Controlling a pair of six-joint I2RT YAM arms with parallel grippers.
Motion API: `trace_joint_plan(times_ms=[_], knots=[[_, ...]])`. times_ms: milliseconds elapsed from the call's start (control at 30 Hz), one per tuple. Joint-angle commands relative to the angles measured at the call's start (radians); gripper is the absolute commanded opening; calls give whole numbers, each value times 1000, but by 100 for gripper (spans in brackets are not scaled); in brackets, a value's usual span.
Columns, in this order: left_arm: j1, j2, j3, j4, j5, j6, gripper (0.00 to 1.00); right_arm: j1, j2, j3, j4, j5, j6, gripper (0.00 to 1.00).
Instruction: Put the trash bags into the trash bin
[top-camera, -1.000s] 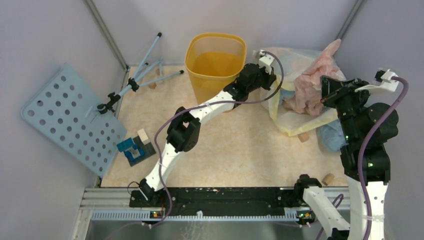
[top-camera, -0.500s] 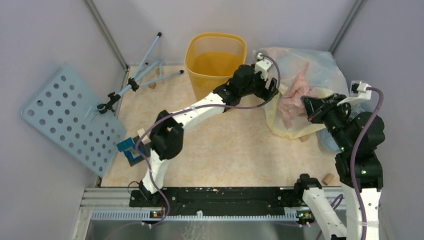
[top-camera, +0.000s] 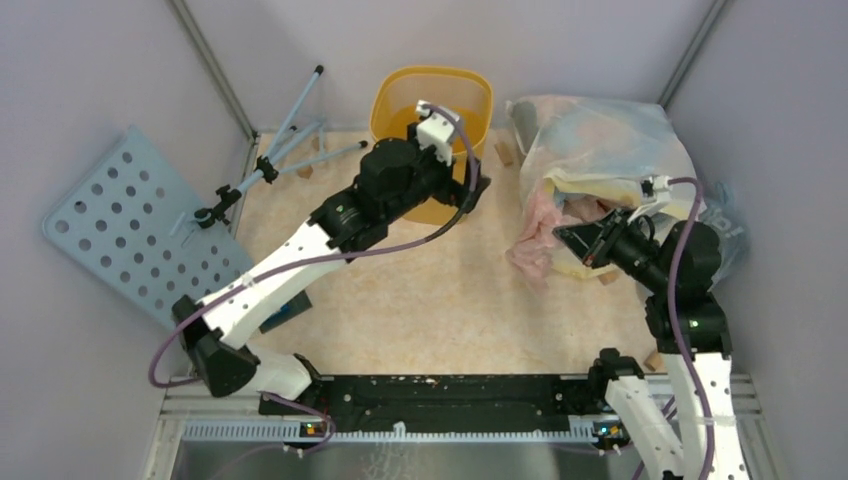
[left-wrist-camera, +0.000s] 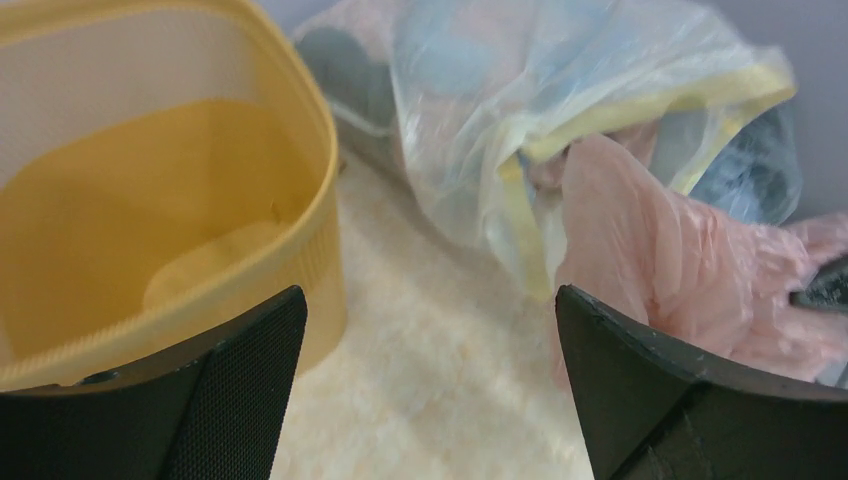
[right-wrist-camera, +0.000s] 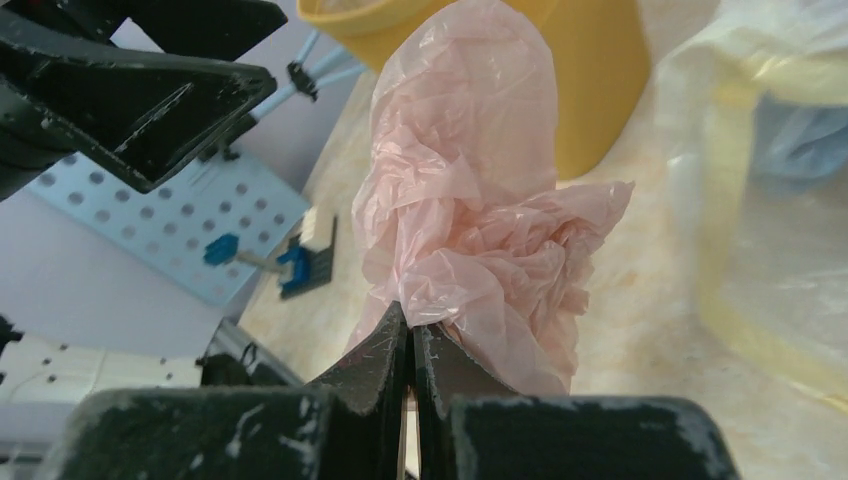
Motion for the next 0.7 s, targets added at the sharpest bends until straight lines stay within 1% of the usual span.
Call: trace_joint_plan(times_ms=[0, 67, 133, 300, 400, 467, 533, 567, 600, 667], knots=[[1, -183, -167, -131, -97, -40, 99, 16, 45, -85, 177, -209, 103, 0], [2, -258, -229, -183, -148, -78, 99, 74, 60, -98, 179, -137, 84, 0], [1, -320, -283, -235, -170, -116, 99, 158, 86, -103, 188, -57, 69, 0], [2, -439, -408, -283, -138, -184, 99, 397, 201, -108, 263, 102, 79, 0], [2, -479, -449, -312, -142, -205, 99, 510, 280, -85, 313, 155, 80, 0], [3, -489, -455, -359, -171, -233, 99, 565, 321, -60, 337, 156, 68, 0], [3, -504, -460, -396, -206, -253, 99, 593, 348, -36, 334, 152, 47, 0], [3, -515, -466, -405, -215, -258, 99, 594, 355, -31, 313, 170, 39, 0], [3, -528, -476, -409, -219, -261, 99, 594, 360, -24, 259, 227, 32, 0], [4, -553, -500, -406, -215, -267, 99, 593, 372, -28, 150, 370, 23, 25]])
